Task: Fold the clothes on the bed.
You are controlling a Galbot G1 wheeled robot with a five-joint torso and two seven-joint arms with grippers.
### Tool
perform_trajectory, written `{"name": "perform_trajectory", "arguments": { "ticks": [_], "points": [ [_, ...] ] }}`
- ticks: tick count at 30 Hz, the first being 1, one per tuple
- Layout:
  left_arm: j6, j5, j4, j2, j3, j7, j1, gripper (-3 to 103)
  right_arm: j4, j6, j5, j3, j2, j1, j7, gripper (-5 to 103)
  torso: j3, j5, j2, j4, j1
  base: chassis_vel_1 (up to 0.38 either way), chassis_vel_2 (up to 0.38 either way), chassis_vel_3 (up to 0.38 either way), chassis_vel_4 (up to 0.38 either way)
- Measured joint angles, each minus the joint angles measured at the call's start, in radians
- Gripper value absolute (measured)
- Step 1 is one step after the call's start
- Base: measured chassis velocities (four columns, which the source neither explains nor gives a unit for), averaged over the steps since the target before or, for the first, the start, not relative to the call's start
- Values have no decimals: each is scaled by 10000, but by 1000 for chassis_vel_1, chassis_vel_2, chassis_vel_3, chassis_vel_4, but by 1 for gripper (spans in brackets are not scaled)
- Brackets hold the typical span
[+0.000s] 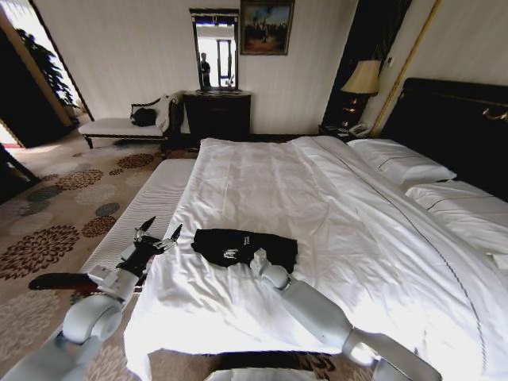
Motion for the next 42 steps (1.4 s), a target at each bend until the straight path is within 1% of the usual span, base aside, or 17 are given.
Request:
{"name": "perform_trajectory", "arguments": {
  "ticks": [1,4,6,8,9,11,14,15,19,20,23,26,30,35,37,39,42],
  "points": [
    [-26,47,-60,-66,-94,-2,101,100,161,-129,199,209,-147,-40,86,100,0,-1,0,-1,1,0,0,0,0],
    [4,132,-242,-285,-421,0,515,100,1220,-830,1548,1412,-1256,-722,479,100,0,1,0,-12,1,0,0,0,0],
    [7,134,-254,-300,-445,-5,545,100,1501,-934,1845,1681,-1483,-970,555,100,0,0,0,-12,0,0,0,0,0],
    [31,136,-265,-313,-471,-1,585,100,2591,-1176,2744,2756,-2288,-2080,720,100,-1,2,1,-19,0,0,0,0,0],
    [34,137,-267,-313,-473,0,585,100,2973,-1260,2985,3207,-2469,-2530,739,100,-1,2,1,-11,-1,0,0,0,0],
    [37,137,-267,-313,-473,-4,586,100,3254,-1386,3213,3596,-2590,-2888,747,100,-1,3,0,-11,-1,0,0,0,0],
    [40,137,-267,-313,-474,-7,582,100,4591,-2393,4954,5536,-2931,-4738,937,100,-1,0,0,-11,0,0,0,0,0],
    [40,137,-267,-313,-474,-7,582,100,4591,-2393,4954,5536,-2931,-4738,937,100,-1,0,0,-11,0,0,0,0,0],
    [44,136,-264,-308,-468,-5,574,100,5849,-5472,8363,8102,-2813,-6500,1269,100,-1,3,1,-11,-1,0,0,0,0],
    [44,136,-264,-308,-468,-5,574,100,5849,-5472,8363,8102,-2813,-6500,1269,100,-1,3,1,-11,-1,0,0,0,0],
    [45,135,-260,-307,-462,-2,570,100,5760,-6922,9678,9389,-2664,-6970,1114,100,-2,-4,1,-13,-2,0,0,0,0],
    [46,134,-258,-305,-460,-3,568,100,5324,-7190,9873,9534,-2616,-6799,1038,100,-1,0,1,-11,-2,0,0,0,0],
    [48,131,-256,-303,-456,-2,566,100,4417,-7297,9739,8991,-2540,-5842,982,100,1,3,0,-8,-1,0,0,0,0],
    [52,129,-252,-301,-453,-3,563,100,3209,-7248,9230,8086,-2492,-4541,802,100,2,-2,-1,-4,0,0,0,0,0],
    [55,128,-250,-299,-450,-1,562,100,2476,-7105,8674,7654,-2467,-4087,692,100,1,-2,-1,-4,0,0,0,0,0],
    [55,127,-250,-299,-451,-4,562,100,2369,-7085,8593,7594,-2463,-4050,670,100,2,-2,-2,-4,0,0,0,0,0],
    [56,124,-247,-297,-447,-2,559,100,1838,-6926,7975,7176,-2342,-4115,333,100,1,-1,-1,-16,1,0,0,0,0]
  ]
}}
